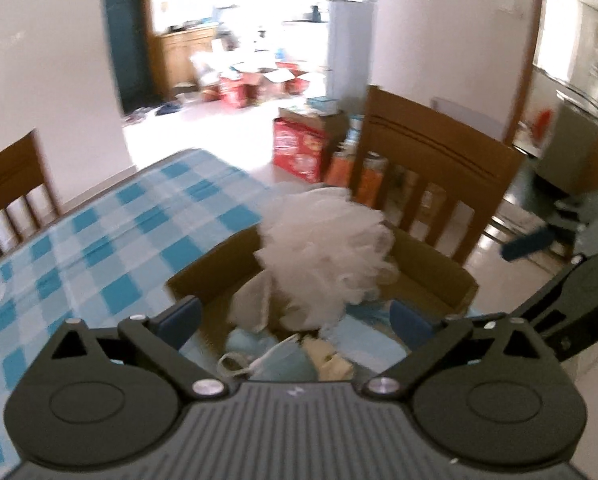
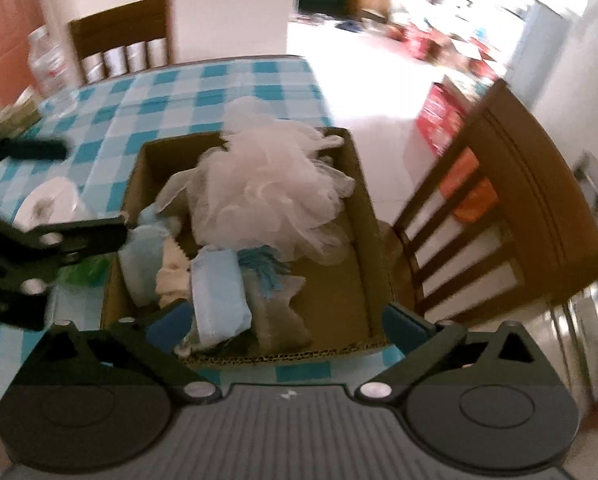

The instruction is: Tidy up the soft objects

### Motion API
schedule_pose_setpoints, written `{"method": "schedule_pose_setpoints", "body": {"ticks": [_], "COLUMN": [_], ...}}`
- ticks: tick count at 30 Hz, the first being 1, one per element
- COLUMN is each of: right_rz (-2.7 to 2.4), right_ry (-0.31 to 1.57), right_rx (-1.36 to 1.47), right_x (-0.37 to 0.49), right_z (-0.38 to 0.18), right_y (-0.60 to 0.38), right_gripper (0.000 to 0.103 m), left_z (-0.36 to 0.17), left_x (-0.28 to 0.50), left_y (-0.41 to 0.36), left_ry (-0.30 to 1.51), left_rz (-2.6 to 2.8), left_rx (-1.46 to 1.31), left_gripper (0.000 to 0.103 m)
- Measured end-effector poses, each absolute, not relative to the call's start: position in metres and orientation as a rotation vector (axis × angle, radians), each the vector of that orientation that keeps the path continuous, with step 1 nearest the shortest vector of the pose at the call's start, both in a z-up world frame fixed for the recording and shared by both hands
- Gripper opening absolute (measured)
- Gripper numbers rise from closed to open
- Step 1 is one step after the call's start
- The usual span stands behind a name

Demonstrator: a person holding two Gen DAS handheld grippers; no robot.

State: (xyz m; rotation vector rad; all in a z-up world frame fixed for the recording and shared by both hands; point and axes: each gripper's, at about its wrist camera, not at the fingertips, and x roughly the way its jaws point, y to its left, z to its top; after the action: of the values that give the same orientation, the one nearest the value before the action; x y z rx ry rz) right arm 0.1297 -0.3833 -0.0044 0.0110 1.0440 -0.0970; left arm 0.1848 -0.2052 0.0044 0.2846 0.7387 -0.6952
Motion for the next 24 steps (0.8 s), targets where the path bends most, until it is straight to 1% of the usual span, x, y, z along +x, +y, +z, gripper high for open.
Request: {"method": "schedule_pose_setpoints", "body": {"ticks": [4,10,16,24], "right_rz": [-0.258,-0.436,-0.495,-0.522], "right_ry": [1.050,1.023,0.984,0.953], "right_rx": [0.098,0.182,0.195,0.206], "right_x": [0.123,0.097,0.071,0.051], "right_z": [-0.013,-0.007,0.010,0.024], "right_y": [-0.374,-0.344,-0.313,-0.284], "right_gripper": [0.103,0.103,0.103,0.103], "left_z": [0.009,0.013,0.024,0.036], "left_x": [0.180,0.163,0.141,0.123], "left_y": [-0.187,-0.167,-0.150,-0.127], "left_ry": [0.797,0.880,0.884,0.871], "left_rz": [-0.582,-0.535,-0.537,-0.548], "left_rx": [0.247,0.290,0.357,0.355], "left_gripper": [0.100,0.100,0.100,0.100]}}
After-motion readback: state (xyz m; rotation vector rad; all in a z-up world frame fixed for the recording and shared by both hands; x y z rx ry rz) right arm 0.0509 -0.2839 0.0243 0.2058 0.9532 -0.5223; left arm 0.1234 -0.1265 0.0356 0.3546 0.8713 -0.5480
